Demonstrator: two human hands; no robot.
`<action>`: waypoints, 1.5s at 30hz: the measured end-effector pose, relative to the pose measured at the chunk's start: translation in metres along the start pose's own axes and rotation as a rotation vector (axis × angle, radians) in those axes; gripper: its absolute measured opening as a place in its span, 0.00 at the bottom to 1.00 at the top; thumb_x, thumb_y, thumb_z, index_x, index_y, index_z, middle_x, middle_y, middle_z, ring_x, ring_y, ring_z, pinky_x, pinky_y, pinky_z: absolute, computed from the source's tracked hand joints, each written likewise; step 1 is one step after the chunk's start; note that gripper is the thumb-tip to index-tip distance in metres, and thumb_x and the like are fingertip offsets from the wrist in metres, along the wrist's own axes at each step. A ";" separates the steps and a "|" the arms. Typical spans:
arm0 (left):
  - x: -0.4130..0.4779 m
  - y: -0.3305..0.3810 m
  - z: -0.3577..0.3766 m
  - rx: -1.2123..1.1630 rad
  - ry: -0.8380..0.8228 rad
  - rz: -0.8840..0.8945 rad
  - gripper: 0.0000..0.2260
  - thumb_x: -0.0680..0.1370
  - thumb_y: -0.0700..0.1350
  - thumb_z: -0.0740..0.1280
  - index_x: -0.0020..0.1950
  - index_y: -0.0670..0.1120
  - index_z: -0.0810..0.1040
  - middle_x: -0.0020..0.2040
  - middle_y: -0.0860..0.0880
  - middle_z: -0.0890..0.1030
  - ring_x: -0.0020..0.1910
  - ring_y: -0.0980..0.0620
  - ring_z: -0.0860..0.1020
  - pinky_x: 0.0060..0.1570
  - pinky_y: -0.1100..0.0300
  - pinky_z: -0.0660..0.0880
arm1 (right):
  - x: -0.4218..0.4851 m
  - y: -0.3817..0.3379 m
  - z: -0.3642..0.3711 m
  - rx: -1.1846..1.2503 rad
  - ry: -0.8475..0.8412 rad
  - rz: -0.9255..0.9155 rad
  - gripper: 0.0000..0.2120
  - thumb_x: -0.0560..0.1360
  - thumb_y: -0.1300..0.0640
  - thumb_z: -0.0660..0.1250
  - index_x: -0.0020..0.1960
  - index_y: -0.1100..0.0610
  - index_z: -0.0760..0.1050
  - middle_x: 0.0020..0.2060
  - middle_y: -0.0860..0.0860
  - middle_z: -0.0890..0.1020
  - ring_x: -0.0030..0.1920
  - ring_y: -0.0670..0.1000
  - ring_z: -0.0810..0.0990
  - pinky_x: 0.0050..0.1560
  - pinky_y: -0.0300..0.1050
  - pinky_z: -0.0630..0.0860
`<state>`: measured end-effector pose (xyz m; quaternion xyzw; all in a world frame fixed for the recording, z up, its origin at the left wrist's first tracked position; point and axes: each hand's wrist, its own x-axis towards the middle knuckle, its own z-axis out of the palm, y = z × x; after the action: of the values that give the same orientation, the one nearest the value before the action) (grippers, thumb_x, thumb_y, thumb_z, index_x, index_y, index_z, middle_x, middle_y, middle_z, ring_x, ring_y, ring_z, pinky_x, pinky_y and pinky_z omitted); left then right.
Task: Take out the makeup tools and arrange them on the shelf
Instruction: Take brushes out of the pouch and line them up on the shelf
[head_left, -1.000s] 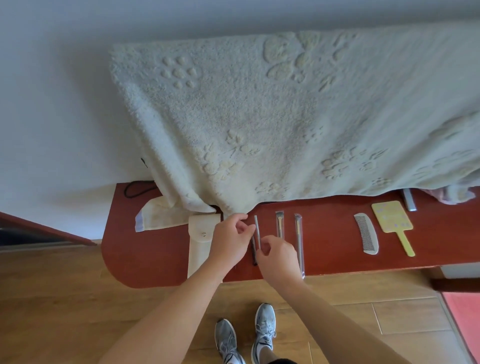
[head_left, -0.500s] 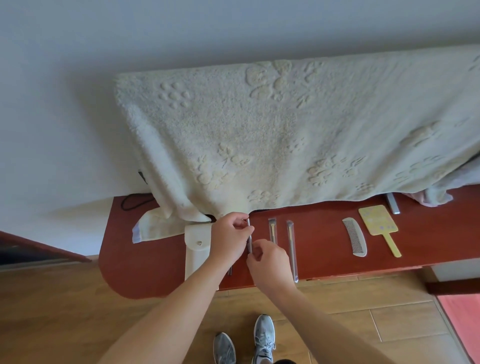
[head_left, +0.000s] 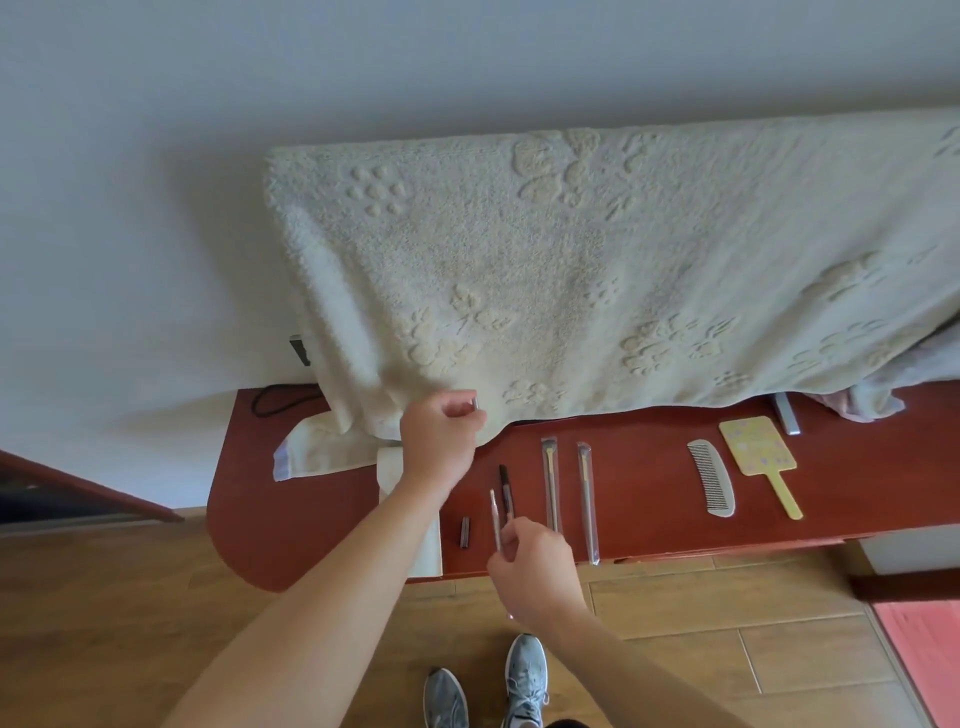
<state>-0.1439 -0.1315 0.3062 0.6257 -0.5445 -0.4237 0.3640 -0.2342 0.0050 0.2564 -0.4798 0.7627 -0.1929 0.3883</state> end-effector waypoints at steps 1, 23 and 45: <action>0.005 0.006 -0.004 -0.023 0.013 -0.001 0.10 0.72 0.37 0.74 0.47 0.52 0.84 0.36 0.55 0.81 0.34 0.60 0.78 0.42 0.72 0.74 | -0.001 0.003 0.001 0.009 0.011 0.012 0.07 0.71 0.63 0.64 0.38 0.52 0.73 0.32 0.47 0.78 0.31 0.45 0.75 0.29 0.35 0.73; -0.014 -0.063 -0.004 0.231 -0.076 -0.049 0.12 0.73 0.41 0.75 0.56 0.47 0.85 0.43 0.55 0.82 0.44 0.58 0.80 0.44 0.73 0.70 | 0.042 0.011 -0.016 -0.044 0.133 -0.029 0.07 0.72 0.60 0.65 0.36 0.54 0.75 0.29 0.49 0.78 0.31 0.50 0.77 0.32 0.45 0.78; 0.007 -0.116 0.034 0.453 -0.211 -0.078 0.12 0.75 0.40 0.74 0.58 0.46 0.83 0.41 0.53 0.79 0.39 0.57 0.78 0.42 0.69 0.73 | 0.117 0.035 -0.011 -0.274 -0.004 0.039 0.07 0.74 0.60 0.62 0.38 0.55 0.73 0.33 0.49 0.76 0.31 0.44 0.74 0.26 0.34 0.63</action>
<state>-0.1316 -0.1214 0.1866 0.6640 -0.6361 -0.3676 0.1390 -0.2907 -0.0832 0.1919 -0.5137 0.7904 -0.0783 0.3244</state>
